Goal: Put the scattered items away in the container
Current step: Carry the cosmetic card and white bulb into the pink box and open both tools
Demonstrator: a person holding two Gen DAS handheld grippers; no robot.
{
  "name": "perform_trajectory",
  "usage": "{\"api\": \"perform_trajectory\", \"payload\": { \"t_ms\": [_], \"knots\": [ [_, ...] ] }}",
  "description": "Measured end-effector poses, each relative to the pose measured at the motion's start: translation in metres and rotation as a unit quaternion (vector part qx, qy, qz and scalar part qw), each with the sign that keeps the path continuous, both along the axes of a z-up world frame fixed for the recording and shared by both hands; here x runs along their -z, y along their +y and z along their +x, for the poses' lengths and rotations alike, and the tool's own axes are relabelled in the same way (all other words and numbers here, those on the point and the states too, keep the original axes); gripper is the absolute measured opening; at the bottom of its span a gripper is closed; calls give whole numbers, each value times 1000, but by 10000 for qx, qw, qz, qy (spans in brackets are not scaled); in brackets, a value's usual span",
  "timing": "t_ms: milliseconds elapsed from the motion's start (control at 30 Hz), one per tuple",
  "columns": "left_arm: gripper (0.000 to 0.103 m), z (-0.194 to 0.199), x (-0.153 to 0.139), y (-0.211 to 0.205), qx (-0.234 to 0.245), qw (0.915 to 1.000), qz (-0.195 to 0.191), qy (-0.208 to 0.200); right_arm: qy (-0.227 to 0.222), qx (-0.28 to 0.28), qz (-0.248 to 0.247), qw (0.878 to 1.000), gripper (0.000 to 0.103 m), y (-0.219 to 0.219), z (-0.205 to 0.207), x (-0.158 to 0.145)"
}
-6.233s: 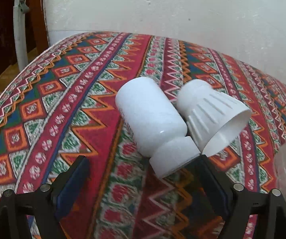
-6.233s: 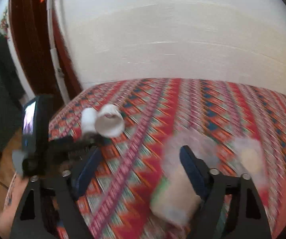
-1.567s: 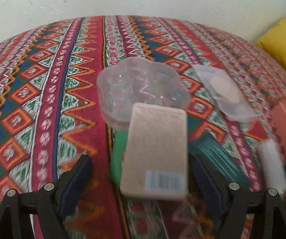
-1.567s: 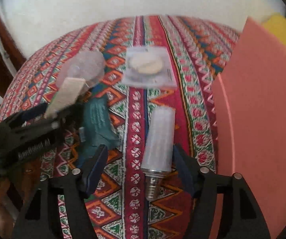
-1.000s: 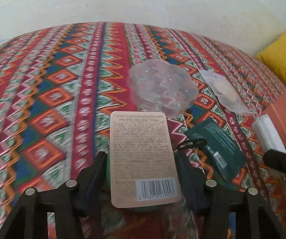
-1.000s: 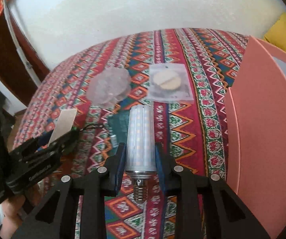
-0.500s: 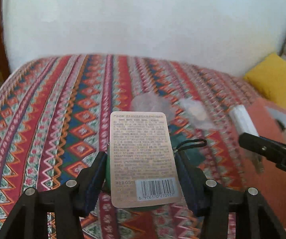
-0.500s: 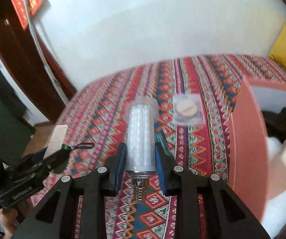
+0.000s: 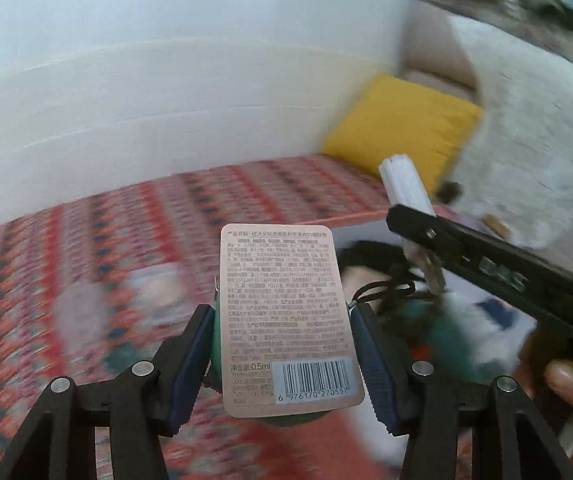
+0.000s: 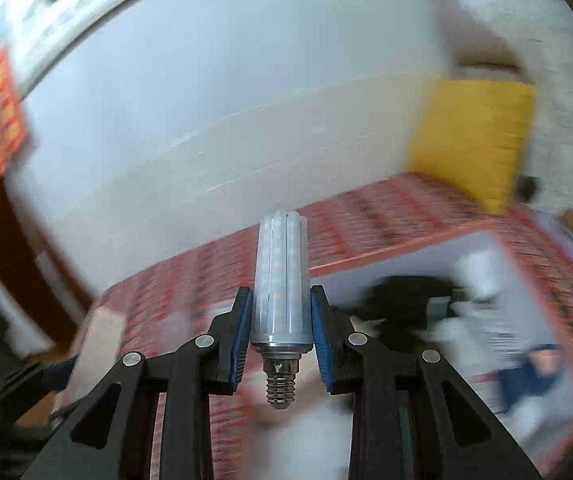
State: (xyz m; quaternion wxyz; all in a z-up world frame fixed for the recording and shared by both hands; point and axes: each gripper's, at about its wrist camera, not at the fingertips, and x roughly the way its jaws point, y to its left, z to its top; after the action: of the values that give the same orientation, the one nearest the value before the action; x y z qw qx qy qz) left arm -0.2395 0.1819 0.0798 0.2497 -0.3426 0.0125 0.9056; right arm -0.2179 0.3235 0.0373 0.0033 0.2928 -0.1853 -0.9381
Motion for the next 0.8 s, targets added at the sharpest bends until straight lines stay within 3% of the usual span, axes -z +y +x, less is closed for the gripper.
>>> {"api": "perform_trajectory", "payload": {
  "t_ms": [133, 200, 233, 267, 300, 367, 400, 533, 800],
  "knots": [
    [59, -10, 5, 69, 524, 9985, -157, -79, -84, 677, -44, 9977, 31, 62, 7, 3],
    [60, -20, 10, 98, 644, 9973, -291, -185, -310, 706, -28, 9970, 39, 80, 2, 11],
    [60, -23, 12, 108, 677, 9968, -346, -228, -395, 737, -28, 9965, 49, 84, 1, 14],
    [65, -24, 14, 114, 676, 9967, -393, -216, -480, 767, -29, 9959, 79, 88, 0, 16],
    [78, -25, 14, 117, 635, 9969, -434, -154, -532, 808, -32, 9953, 92, 92, 0, 18],
    [91, -23, 11, 112, 487, 9978, -441, 73, -501, 934, -45, 9944, 92, 97, 2, 18],
    [93, -23, 10, 107, 419, 9980, -448, 148, -481, 978, -55, 9940, 92, 99, 3, 17],
    [93, -24, 7, 85, 181, 9988, -431, 135, -373, 963, -100, 9946, 92, 97, 2, 13],
    [93, -16, 9, -12, -578, 9981, -212, 65, -99, 683, -18, 9976, 92, 58, -1, -4]
  ]
}}
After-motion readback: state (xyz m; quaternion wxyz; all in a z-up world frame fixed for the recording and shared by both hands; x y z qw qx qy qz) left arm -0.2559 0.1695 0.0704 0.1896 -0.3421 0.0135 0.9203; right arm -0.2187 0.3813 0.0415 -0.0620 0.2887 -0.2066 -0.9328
